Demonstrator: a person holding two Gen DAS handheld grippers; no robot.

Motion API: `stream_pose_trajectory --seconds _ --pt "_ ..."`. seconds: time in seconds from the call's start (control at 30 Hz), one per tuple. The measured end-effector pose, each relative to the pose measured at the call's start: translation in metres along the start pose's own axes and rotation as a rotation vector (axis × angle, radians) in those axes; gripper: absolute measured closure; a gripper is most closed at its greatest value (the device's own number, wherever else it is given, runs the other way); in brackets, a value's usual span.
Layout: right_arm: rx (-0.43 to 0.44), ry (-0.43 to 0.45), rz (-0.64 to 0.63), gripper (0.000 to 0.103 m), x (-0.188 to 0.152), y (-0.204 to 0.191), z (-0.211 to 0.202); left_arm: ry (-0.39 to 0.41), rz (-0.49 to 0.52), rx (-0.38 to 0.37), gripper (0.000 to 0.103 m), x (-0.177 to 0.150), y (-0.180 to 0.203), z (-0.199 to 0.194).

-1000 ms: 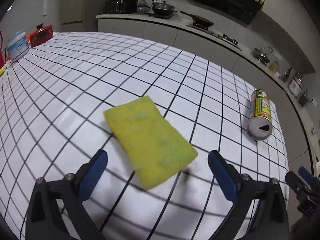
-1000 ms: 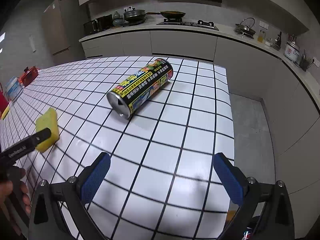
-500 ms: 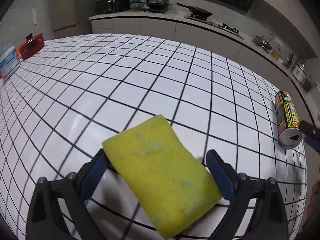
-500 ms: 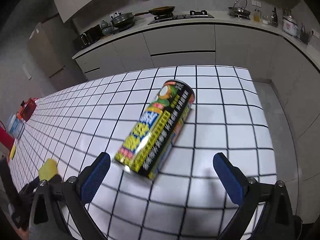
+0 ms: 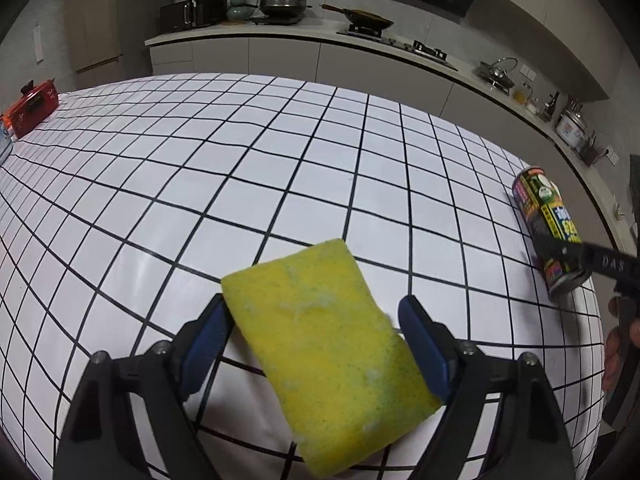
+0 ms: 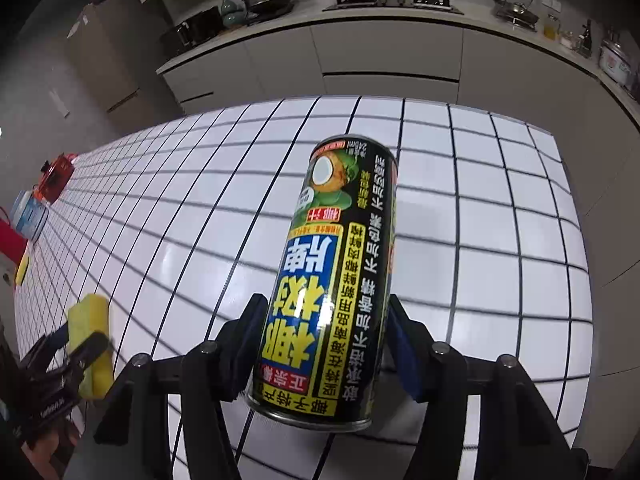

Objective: Collect trash
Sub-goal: 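Grasp the yellow sponge with the left tool while the right tool grasps the coconut-juice can, then lift the sponge and coconut-juice can and carry both over the bin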

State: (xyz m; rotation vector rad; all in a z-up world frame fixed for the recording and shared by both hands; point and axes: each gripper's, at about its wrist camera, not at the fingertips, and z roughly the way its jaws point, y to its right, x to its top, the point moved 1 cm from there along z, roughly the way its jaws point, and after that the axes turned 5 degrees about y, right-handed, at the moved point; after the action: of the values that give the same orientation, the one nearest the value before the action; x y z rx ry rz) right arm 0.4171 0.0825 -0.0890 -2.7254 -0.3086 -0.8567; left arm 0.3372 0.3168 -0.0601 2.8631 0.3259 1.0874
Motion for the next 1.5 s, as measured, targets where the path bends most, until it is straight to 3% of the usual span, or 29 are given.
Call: stream_pose_trajectory --seconds 0.13,0.27,0.4,0.47,0.5,0.63,0.77,0.8,0.83,0.87,0.97,1.07,1.5 --pt "-0.024 0.015 0.008 0.028 0.005 0.000 -0.001 0.001 0.007 0.020 0.018 0.001 0.001 0.001" --pt "-0.058 0.015 0.018 0.028 0.019 0.002 0.005 0.012 -0.048 0.072 0.016 -0.004 -0.004 -0.001" --pt "-0.085 -0.008 -0.021 0.028 0.020 -0.002 0.011 0.028 -0.030 0.098 0.015 -0.009 -0.002 -0.002" --pt "-0.099 0.005 -0.040 0.042 0.015 -0.003 0.006 0.030 -0.028 0.098 0.017 -0.009 -0.002 -0.002" --pt "-0.109 0.009 -0.049 0.044 0.012 -0.007 0.006 0.031 -0.025 0.102 0.018 -0.009 -0.002 -0.001" --pt "-0.113 0.015 -0.049 0.045 0.005 -0.004 0.000 0.019 -0.014 0.101 0.024 -0.008 0.000 -0.002" --pt "-0.127 0.007 -0.048 0.040 0.009 -0.003 0.003 -0.001 0.021 0.127 0.016 -0.008 0.005 0.002" --pt "-0.125 0.005 -0.057 0.042 0.008 -0.007 0.004 0.007 0.029 0.095 0.020 -0.009 0.006 0.000" --pt "-0.120 0.004 -0.069 0.046 0.006 -0.009 0.003 0.014 0.048 0.083 0.034 -0.010 0.007 -0.002" --pt "-0.101 0.001 -0.075 0.046 0.003 -0.010 0.000 0.014 0.065 0.065 0.040 -0.010 0.009 -0.003" --pt "-0.080 0.015 -0.069 0.047 -0.008 -0.011 -0.006 0.020 0.070 0.015 0.047 -0.011 0.010 -0.008" --pt "-0.079 0.042 -0.062 0.047 -0.016 -0.008 -0.018 0.057 0.073 0.003 0.047 -0.009 0.014 -0.017" --pt "-0.050 0.083 -0.067 0.048 -0.039 -0.008 -0.050 0.087 0.095 -0.040 0.047 -0.018 0.042 -0.034"
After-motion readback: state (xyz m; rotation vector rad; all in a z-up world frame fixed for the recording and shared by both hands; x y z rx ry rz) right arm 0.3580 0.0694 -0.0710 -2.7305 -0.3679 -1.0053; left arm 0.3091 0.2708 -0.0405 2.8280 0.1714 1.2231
